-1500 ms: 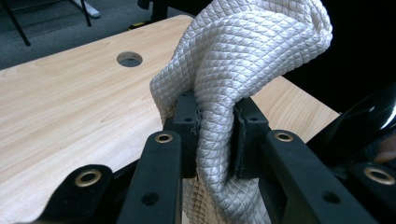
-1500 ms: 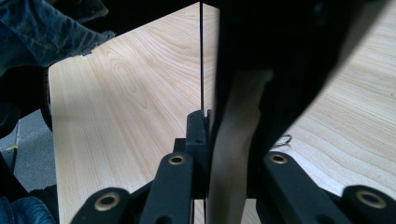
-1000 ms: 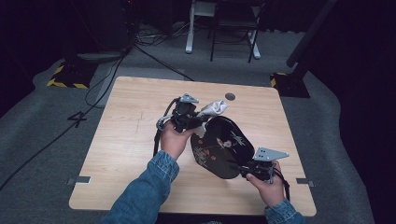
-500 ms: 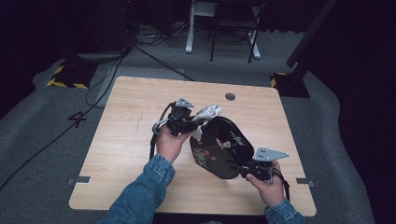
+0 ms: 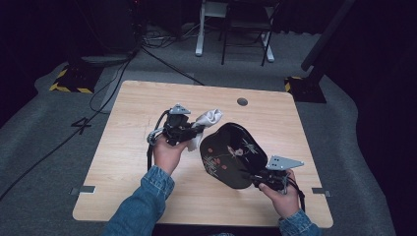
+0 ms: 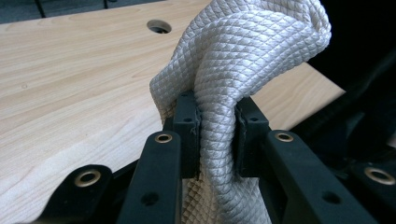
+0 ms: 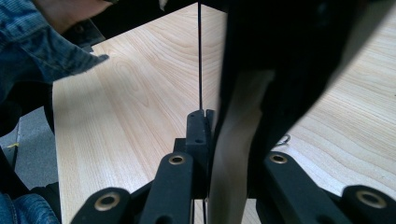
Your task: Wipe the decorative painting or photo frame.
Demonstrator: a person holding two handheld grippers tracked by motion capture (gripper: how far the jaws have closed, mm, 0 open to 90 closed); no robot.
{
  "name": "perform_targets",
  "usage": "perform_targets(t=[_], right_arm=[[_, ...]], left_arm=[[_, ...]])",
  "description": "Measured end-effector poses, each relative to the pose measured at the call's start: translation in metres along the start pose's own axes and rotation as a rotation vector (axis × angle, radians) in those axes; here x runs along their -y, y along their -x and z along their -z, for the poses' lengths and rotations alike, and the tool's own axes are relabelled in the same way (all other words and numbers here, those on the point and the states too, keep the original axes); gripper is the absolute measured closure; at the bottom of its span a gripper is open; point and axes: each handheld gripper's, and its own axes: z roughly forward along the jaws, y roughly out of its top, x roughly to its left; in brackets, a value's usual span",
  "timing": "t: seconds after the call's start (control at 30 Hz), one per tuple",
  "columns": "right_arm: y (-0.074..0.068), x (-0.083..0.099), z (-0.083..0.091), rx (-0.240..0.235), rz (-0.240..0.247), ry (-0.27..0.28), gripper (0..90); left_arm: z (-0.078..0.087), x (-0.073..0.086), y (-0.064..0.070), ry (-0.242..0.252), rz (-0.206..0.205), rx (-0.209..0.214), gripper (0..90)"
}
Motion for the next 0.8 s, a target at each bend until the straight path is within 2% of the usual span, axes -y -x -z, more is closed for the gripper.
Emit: perform_targets(t=[0.23, 0.33, 0.47, 0.6, 0.8], right_arm=[[0.0, 0.0, 0.0, 0.002, 0.001, -0.001, 80.4], [0.0, 0.0, 0.0, 0.001, 0.002, -0.001, 80.4], [0.0, 0.001, 0.0, 0.001, 0.001, -0.003, 80.4], [0.0, 0.001, 0.001, 0.001, 0.0, -0.005, 80.4], [0.0, 0.0, 0.001, 0.001, 0.002, -0.008, 80.4]], left_arm=[[0.026, -0.003, 0.017, 0.038, -0.021, 0.075, 75.0], [0.027, -0.002, 0.026, 0.033, -0.025, 0.119, 75.1], [0.023, 0.0, 0.033, 0.024, -0.036, 0.142, 75.0], [0.017, 0.003, 0.033, -0.006, -0.036, 0.143, 75.1], [0.012, 0.006, 0.03, -0.048, -0.039, 0.11, 75.1]])
